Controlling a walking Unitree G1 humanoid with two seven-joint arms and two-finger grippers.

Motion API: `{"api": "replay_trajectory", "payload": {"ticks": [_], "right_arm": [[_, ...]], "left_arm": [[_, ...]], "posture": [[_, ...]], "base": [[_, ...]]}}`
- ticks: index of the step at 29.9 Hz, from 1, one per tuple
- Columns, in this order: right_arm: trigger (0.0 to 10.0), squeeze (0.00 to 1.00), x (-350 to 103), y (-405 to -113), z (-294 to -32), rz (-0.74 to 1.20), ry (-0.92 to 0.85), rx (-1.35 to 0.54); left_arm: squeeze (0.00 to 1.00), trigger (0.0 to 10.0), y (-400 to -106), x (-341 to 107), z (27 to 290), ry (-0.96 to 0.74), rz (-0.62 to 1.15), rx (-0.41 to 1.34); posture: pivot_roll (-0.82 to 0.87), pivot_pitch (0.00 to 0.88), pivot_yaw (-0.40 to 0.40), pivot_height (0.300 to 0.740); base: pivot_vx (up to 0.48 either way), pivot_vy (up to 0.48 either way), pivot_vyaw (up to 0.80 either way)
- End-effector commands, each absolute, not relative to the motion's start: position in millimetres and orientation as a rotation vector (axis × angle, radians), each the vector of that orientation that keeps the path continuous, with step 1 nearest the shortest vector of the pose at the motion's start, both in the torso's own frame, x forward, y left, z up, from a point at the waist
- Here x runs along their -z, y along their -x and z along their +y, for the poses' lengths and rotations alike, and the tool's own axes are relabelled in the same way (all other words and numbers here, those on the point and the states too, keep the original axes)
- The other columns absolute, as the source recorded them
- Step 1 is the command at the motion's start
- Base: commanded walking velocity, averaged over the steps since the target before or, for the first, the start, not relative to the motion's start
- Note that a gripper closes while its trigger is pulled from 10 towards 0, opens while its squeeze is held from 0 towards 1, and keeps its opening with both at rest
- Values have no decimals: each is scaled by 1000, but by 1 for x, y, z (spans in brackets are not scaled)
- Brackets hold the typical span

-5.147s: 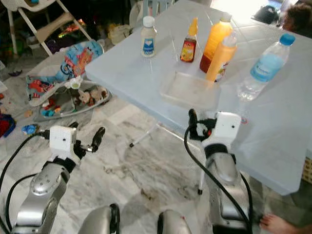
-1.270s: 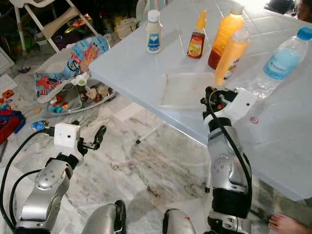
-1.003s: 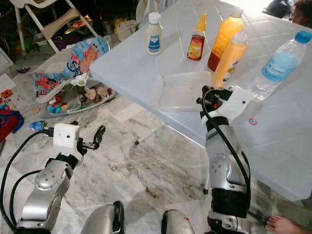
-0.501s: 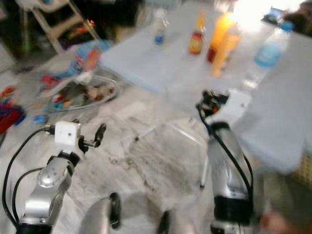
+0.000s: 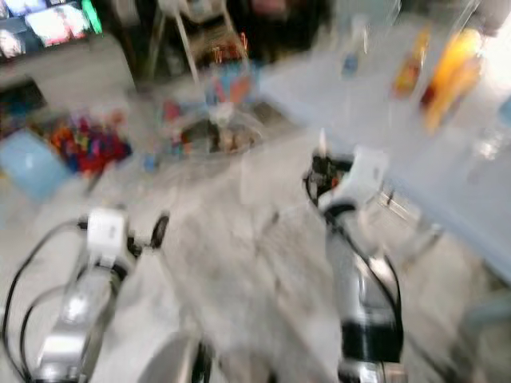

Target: Restocking fridge

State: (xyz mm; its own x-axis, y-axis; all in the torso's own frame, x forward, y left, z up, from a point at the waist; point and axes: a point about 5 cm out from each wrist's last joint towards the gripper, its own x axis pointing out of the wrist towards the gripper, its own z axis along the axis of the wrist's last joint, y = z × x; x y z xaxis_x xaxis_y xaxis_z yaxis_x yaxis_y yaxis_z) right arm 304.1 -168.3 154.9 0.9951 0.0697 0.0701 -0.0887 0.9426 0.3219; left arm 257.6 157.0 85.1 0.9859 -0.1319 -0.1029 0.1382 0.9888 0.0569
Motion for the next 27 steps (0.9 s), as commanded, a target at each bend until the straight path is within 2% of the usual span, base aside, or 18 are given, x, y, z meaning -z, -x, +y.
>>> {"api": "replay_trajectory", "payload": {"ticks": [1,7,15,21,27], "right_arm": [[10000,0,-157,-305,-164,-60,-326,-97],[10000,0,-145,-302,-161,-28,-306,-117],[10000,0,-138,-309,-146,3,-292,-207],[10000,0,-140,-315,-135,3,-313,-245],[10000,0,-138,-316,-130,7,-318,-268]], "left_arm": [[0,10000,-257,-84,161,-51,105,115],[0,10000,-253,-80,167,84,164,37],[0,10000,-239,-85,181,17,103,-76],[0,10000,-218,-84,196,57,120,-154],[0,10000,-214,-83,207,35,136,-202]], "posture": [[0,82,-32,740],[33,73,-64,740],[117,61,-114,740],[161,66,-125,740],[158,72,-118,740]], "base": [[0,0,800],[0,0,800],[0,0,800],[0,0,800],[0,0,800]]}}
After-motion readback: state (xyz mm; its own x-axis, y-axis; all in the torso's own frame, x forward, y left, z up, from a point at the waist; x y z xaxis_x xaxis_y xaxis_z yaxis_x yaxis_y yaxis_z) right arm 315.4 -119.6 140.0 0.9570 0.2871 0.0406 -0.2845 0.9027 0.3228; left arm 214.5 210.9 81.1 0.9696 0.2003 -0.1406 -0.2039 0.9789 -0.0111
